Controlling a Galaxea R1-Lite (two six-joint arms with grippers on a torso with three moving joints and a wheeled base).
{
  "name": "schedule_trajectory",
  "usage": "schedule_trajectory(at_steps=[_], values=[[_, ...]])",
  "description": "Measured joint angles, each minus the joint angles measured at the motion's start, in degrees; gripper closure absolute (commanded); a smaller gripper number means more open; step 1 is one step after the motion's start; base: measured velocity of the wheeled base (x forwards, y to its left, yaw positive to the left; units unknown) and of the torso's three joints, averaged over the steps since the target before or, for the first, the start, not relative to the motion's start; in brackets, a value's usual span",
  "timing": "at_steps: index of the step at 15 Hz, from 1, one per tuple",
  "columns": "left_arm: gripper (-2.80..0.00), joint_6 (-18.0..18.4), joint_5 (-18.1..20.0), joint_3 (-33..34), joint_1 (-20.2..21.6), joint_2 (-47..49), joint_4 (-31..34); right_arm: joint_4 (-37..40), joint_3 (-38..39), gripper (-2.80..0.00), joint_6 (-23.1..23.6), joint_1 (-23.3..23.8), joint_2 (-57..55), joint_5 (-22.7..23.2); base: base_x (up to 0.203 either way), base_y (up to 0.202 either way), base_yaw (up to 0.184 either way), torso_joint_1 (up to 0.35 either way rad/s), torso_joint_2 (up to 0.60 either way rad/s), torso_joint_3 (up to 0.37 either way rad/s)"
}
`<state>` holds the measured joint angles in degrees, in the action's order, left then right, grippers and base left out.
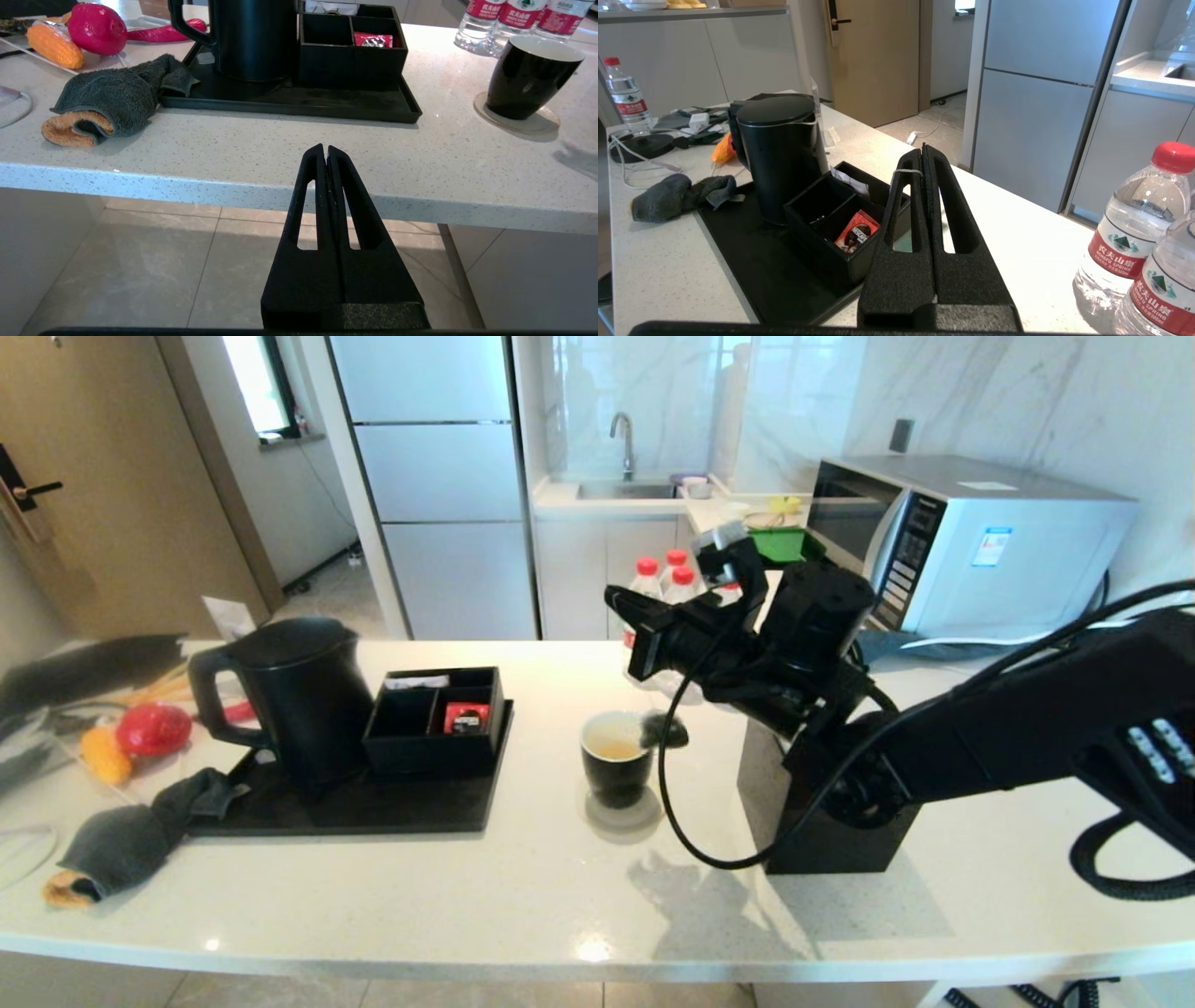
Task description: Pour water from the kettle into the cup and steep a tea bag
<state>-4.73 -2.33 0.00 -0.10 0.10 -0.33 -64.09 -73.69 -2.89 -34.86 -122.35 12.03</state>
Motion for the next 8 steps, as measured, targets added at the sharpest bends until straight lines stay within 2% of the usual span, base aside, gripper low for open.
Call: schedule_trajectory(at_steps=[8], values=[[0.0, -0.15, -0.01, 0.0, 0.0, -0.05, 0.02, -0.4, -0.5, 0.0, -0.21, 1.53, -3.81, 0.28, 0.0, 0.0, 0.0, 0.0, 0.0, 0.0]])
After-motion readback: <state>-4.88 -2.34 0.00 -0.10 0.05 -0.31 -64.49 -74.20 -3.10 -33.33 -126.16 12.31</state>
